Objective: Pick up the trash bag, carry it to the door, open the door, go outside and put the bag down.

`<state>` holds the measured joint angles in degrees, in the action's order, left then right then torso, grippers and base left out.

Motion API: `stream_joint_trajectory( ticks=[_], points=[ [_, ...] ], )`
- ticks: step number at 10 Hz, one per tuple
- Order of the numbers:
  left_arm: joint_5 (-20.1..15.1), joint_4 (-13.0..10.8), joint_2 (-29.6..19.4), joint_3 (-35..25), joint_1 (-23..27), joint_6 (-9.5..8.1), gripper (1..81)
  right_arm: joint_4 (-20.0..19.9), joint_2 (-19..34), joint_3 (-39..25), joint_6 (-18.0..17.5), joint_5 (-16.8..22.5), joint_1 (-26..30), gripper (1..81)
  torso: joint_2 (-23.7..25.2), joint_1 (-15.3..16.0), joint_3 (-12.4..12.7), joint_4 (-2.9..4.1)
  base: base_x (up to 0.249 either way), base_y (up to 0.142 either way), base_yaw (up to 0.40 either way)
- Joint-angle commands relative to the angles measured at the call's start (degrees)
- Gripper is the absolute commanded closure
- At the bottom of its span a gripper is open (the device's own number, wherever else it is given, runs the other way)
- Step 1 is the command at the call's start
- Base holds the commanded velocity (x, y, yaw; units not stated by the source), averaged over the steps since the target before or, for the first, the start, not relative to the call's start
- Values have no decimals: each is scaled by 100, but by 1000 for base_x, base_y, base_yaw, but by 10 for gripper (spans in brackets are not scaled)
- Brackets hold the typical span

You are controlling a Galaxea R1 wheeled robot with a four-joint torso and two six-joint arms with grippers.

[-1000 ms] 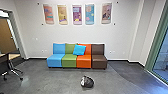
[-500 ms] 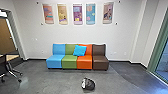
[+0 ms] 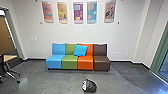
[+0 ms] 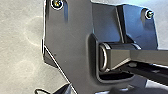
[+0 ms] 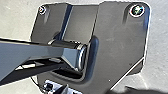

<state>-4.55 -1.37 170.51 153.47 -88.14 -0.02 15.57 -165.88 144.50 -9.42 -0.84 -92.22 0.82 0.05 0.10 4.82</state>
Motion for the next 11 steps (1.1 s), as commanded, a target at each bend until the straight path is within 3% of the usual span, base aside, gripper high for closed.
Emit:
stream_joint_trajectory(
  ticks=[1,11],
  points=[
    [-345,22,-17,-10,283,11,10,52,61,-37,11,295,252,10,2,0,2,0,136,0,0],
    [-345,31,-17,-10,266,11,10,-54,17,-63,-51,295,252,10,2,-5,0,0,136,0,0]
  ],
)
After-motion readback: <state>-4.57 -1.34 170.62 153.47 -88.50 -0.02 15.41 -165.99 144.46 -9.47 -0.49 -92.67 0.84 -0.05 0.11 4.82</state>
